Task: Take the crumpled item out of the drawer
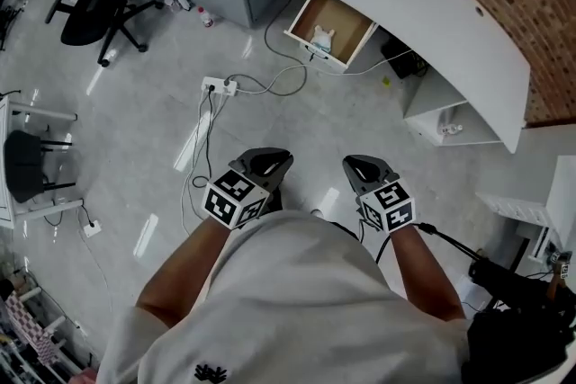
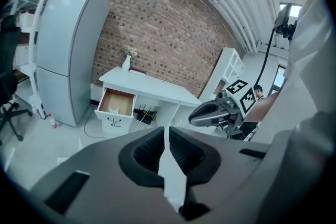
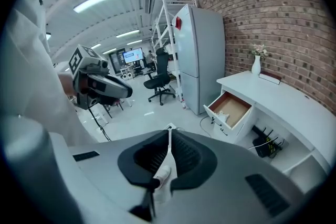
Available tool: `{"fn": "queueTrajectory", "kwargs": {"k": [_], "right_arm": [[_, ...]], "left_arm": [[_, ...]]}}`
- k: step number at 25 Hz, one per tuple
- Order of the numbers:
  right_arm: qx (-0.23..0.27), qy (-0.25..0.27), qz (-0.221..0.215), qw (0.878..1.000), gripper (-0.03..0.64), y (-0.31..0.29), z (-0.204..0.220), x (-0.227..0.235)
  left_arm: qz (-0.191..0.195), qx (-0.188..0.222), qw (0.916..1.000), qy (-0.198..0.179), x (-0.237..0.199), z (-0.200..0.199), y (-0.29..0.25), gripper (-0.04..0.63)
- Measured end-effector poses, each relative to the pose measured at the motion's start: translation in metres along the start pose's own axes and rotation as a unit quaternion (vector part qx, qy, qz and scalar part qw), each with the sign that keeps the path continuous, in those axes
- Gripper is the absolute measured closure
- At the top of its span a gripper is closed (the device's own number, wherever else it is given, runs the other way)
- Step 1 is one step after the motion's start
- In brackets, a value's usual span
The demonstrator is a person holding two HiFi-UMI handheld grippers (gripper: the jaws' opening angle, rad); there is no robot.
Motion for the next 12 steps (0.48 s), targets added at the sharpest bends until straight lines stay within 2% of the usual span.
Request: {"fn": "queueTrajectory", "kwargs": {"k": [6, 12], "right_arm": [[-0.004, -0.003, 0.052, 0.999, 0.575, -0.083, -0.069, 0.024], [-0.027, 0.006, 0.06, 0.998, 0.543, -0.142, -0.114, 0.058]], "left_arm": [[0.004, -0.01, 0.9998, -0.014, -0.105, -0.02, 0.026, 0.568], [-0.009, -0.003, 0.9998, 0.017, -0.167, -0.033, 0.032, 0.568]]}}
Point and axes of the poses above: the fingertips, and each gripper's own axes: y backward along the fingers, x to its right, z out of its underside, the point moved 8 cm from there along y, backward along the fingers, and after that the axes turned 2 degrees about -y, right-handed, at the moved point
